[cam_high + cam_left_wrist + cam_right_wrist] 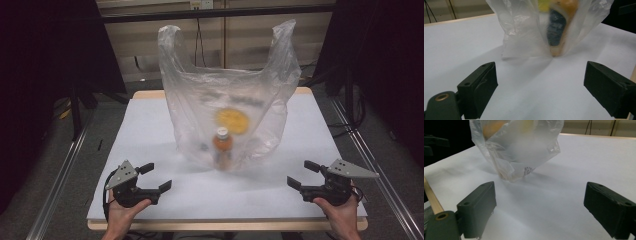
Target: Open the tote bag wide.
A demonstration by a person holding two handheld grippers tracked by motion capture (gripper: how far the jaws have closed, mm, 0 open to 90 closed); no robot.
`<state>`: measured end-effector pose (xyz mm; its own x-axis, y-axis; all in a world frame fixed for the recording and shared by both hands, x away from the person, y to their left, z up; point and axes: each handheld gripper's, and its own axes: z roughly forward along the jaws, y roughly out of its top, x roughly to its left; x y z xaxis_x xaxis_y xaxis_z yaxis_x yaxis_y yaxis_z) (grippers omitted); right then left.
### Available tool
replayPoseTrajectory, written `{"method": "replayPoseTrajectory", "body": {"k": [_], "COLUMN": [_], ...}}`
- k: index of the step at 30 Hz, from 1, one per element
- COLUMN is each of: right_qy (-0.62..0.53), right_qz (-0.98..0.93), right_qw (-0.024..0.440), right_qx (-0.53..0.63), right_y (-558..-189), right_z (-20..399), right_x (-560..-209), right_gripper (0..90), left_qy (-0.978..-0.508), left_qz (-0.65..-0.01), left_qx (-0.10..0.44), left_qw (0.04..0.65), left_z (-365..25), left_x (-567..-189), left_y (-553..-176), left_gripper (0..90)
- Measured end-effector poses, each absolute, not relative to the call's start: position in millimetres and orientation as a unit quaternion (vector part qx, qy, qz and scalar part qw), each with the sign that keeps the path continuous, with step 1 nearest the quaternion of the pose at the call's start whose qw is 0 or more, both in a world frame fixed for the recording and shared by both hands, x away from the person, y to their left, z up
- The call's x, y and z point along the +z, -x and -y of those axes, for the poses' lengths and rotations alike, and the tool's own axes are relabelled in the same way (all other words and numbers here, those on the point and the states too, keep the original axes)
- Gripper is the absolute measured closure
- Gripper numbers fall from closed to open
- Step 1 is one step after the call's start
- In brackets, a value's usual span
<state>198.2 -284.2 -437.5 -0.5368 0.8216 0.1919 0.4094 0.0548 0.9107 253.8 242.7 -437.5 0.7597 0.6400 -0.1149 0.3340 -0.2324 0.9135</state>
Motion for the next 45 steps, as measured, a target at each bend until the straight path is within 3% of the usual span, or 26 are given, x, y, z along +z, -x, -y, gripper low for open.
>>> {"method": "replayPoseTrajectory", "body": {"k": [10, 13, 14, 16, 18, 21, 30, 38, 45], "right_qy": [-0.451, -0.443, -0.443, -0.435, -0.428, -0.415, -0.378, -0.346, -0.317], "right_qz": [-0.699, -0.701, -0.701, -0.704, -0.705, -0.707, -0.728, -0.718, -0.717], "right_qw": [0.193, 0.192, 0.192, 0.193, 0.188, 0.176, 0.152, 0.151, 0.156], "right_qx": [0.520, 0.525, 0.525, 0.527, 0.534, 0.545, 0.552, 0.584, 0.601], "right_y": [-201, -204, -204, -205, -206, -207, -207, -218, -233], "right_z": [282, 281, 281, 280, 279, 276, 263, 257, 249], "right_x": [-436, -431, -431, -428, -425, -422, -409, -387, -363], "right_gripper": [24.7, 31.3, 31.3, 33.9, 45.9, 52.1, 59.5, 89.1, 90.0], "left_qy": [-0.778, -0.782, -0.780, -0.786, -0.788, -0.790, -0.791, -0.783, -0.777], "left_qz": [-0.314, -0.302, -0.312, -0.295, -0.294, -0.285, -0.256, -0.257, -0.244], "left_qx": [0.121, 0.115, 0.125, 0.115, 0.114, 0.109, 0.100, 0.103, 0.104], "left_qw": [0.531, 0.532, 0.528, 0.532, 0.529, 0.532, 0.547, 0.556, 0.571], "left_z": [-238, -236, -234, -233, -229, -225, -215, -211, -206], "left_x": [-439, -439, -438, -438, -439, -436, -424, -409, -393], "left_y": [-255, -255, -253, -252, -250, -250, -250, -259, -268], "left_gripper": [16.7, 27.9, 27.9, 39.1, 45.6, 55.2, 65.1, 72.6, 84.3]}}
